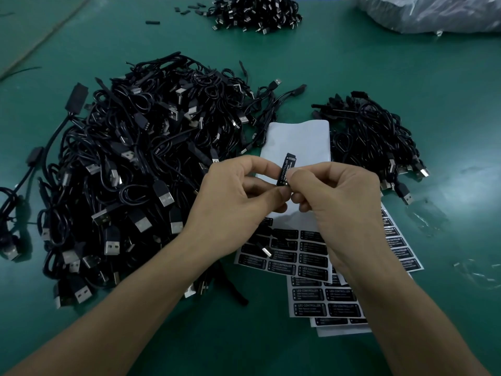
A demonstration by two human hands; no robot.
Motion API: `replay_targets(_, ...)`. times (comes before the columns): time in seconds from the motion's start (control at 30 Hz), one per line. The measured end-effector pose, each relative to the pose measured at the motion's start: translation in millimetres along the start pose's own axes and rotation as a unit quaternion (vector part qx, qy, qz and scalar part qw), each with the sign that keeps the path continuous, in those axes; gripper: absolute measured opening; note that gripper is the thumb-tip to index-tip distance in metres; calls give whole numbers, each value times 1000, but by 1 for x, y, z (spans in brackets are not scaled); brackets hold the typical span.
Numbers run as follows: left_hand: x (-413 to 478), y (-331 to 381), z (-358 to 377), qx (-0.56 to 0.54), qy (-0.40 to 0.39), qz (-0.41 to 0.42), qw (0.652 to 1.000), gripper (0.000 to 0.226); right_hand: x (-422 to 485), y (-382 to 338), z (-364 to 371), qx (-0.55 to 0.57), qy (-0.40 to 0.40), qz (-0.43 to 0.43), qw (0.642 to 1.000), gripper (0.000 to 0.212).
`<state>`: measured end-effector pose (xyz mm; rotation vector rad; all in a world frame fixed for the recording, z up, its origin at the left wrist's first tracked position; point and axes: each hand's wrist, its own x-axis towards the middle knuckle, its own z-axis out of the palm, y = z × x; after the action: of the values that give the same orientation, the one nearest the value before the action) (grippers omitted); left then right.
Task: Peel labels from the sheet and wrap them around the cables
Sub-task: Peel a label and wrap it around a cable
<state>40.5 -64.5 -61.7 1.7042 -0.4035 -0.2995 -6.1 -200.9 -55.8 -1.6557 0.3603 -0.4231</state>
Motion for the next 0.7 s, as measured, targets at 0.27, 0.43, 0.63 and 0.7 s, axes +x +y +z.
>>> replay_targets(0.27,0,0,0,-4,-1,-5,1000,19,1,2,0,7,1,3,1000,20)
replay_targets(0.43,0,0,0,1,0,1,1000,19,2,2,0,5,3,6,1000,18)
replay_targets(0.63,-1,0,0,5,1,6,1000,19,1,1,0,-3,6,-3,1000,21)
replay_targets(0.7,-1,0,1,1,0,5,1000,18,1,1,1,-7,7,-4,1000,19)
